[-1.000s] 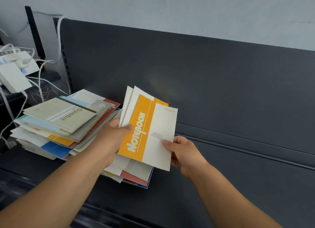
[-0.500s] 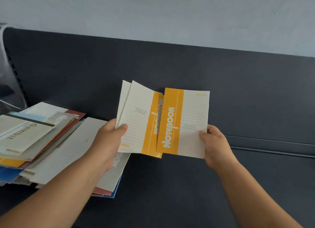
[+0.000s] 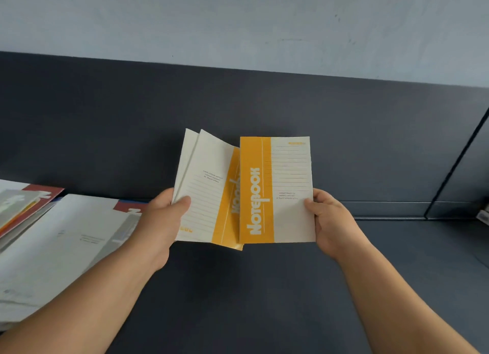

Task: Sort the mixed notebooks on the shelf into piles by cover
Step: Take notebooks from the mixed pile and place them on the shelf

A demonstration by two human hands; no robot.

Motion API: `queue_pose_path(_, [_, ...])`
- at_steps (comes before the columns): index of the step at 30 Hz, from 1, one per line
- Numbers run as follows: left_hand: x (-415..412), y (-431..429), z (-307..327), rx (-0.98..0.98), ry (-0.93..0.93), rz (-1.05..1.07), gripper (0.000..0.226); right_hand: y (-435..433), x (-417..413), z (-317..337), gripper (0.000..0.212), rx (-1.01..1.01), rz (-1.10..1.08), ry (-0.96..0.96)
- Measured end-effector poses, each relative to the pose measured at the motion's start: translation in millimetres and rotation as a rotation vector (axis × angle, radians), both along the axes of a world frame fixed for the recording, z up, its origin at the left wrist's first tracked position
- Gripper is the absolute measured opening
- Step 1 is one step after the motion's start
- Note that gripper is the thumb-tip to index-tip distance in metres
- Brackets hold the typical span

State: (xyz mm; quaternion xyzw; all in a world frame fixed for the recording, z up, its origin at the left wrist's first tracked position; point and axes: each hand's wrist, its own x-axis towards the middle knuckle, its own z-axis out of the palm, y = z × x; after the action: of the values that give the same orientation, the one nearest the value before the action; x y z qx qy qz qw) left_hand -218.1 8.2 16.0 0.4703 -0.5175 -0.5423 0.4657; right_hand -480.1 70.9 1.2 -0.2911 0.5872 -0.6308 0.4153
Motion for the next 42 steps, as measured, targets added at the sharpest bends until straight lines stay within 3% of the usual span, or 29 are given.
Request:
queue_pose_path(7, [-25.5,8.6,-0.7,-0.01,-0.037,-0.021,0.023,9.7,-23.4,5.0,0.031,0.025,0.083,0.041])
queue_pose_path(9, [-30.0,10.9,0.8,-0.025,-0.064,-0.014,0.024,11.4,-29.4,11.9,0.033,0.075,0.082,0.317])
queue_pose_path(13, [-38.8,14.1,1.9,-0.027,-0.113,-0.01,0.024,2.0,-22.9,34.7,0.03,0.13,-0.037,1.134])
queue_pose_path(15, [-47.5,18.3,2.6,-0.003,-0.115,-0.032,0.024,-5.0,-10.3,33.9,0.033,0.004,-0.069,1.33])
queue_pose_path(17, [-57.1,23.6,3.1,0.045,-0.088,-0.056,0.021,-11.7,3.2,23.6,0.029,-0.145,-0.062,1.355])
queue_pose_path(19, [-65.7,28.9,3.4,0.093,-0.038,-0.083,0.017,-17.7,13.8,8.7,0.026,-0.247,-0.083,1.332])
queue_pose_path(26, [-83.9,47.0,-3.2,0.09,0.037,-0.246,0.013,-16.5,22.7,-19.4,0.033,-0.249,0.033,1.152])
queue_pose_path(29, [-89.5,50.2,-11.8,0.084,-0.017,-0.246,0.028,-11.1,17.9,-22.1,0.056,-0.193,0.077,1.002])
queue_pose_path(33, [-93.3,48.1,-22.4,0.142,-0.007,-0.156,0.036,-4.2,2.6,-24.9,0.108,0.073,-0.033,0.909])
queue_pose_path(35, [-94.8,44.9,-26.1,0.174,0.051,-0.155,0.035,2.2,-11.2,-26.5,0.114,0.225,-0.123,0.623])
queue_pose_path(37, [-98.8,43.5,-29.7,0.205,0.092,-0.181,0.034,9.8,-24.0,-27.5,0.099,0.316,-0.067,0.109])
queue_pose_path(39, [-106.0,44.3,-33.3,0.232,0.121,-0.217,0.03,15.4,-37.4,-33.8,0.062,0.353,0.074,-0.233])
queue_pose_path(42, [-119.3,46.8,-37.5,0.263,0.13,-0.204,0.018,22.2,-48.4,-42.5,0.027,0.327,0.095,-0.249])
